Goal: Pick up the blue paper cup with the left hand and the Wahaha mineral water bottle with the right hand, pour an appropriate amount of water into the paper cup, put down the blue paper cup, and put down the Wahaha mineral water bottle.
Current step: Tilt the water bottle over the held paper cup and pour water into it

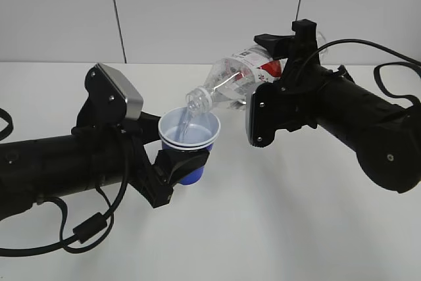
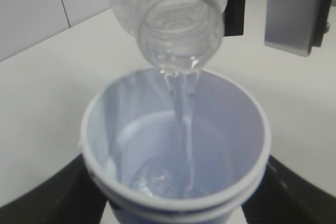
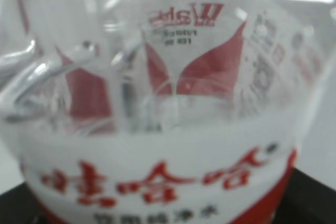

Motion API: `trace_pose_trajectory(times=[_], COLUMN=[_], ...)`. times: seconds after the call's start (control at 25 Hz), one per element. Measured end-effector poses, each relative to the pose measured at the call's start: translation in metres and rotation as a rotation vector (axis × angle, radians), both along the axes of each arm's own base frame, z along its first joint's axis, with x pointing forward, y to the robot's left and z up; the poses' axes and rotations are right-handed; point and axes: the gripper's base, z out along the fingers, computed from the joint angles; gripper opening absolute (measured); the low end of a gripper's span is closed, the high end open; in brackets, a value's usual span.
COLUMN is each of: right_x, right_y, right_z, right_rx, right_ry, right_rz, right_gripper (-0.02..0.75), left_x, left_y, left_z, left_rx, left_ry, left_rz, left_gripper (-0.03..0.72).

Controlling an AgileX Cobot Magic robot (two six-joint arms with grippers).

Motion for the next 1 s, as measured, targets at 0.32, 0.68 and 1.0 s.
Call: trace_pose_trajectory(times=[0.32,0.68,1.0], right_x=[0.0000,0.0000,0.0000], right_y=[0.0000,0.0000,0.0000], right_z=[0.0000,0.0000,0.0000], right_rx=[-0.002,-0.004,-0.004], right_ry=[-0.001,-0.002,-0.002], right_rz=[0.000,0.000,0.000], right_gripper=[0.503,0.503,0.503], left_x=[0.0000,0.0000,0.0000], left_y=[0.0000,0.0001,0.0002], left_z=[0.0000,-0.0002,-0.0005], left_rx=[0.000,0.002,0.006], left_ry=[0.000,0.001,0.003], left_rz=[0.000,0.000,0.001], left_gripper=[0.535,0.535,0.535])
